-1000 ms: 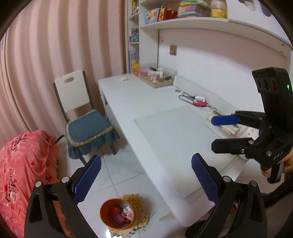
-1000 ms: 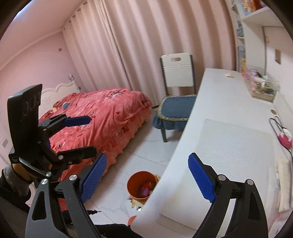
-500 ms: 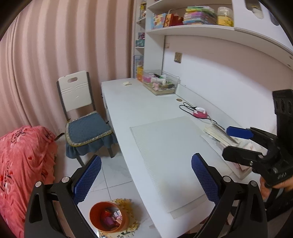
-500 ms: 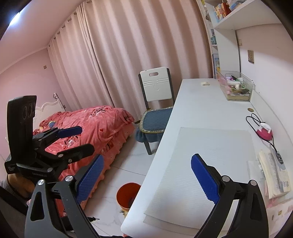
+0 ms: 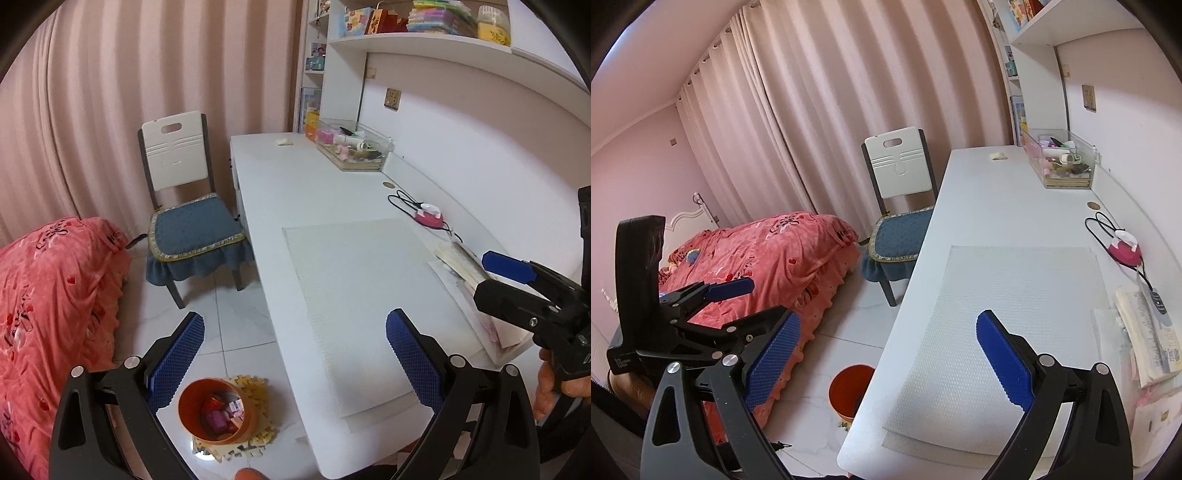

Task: Collect trash

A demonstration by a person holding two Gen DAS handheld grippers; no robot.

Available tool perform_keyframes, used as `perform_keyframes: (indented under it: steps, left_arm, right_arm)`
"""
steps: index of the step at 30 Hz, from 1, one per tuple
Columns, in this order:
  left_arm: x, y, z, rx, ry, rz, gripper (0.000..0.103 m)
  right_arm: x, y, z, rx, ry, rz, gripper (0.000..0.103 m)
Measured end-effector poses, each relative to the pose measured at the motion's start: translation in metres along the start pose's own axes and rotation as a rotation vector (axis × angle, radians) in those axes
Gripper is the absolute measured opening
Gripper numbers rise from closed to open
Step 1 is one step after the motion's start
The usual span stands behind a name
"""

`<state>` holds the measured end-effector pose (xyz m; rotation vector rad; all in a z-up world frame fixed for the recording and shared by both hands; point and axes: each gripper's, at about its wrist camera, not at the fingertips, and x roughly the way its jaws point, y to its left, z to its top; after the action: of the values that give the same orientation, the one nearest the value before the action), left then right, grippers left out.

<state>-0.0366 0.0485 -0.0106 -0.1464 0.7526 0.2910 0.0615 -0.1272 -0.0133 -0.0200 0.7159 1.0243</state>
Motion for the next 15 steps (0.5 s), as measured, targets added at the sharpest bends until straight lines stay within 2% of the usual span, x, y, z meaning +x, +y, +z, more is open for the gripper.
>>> perform_keyframes:
  steps: [15]
  left_arm:
    - [0.000,0.001,-0.001,0.015,-0.004,0.029,0.097]
  right_arm:
    - [0.013,0.004,0.001,-0.004,0.028,0.007,0.094]
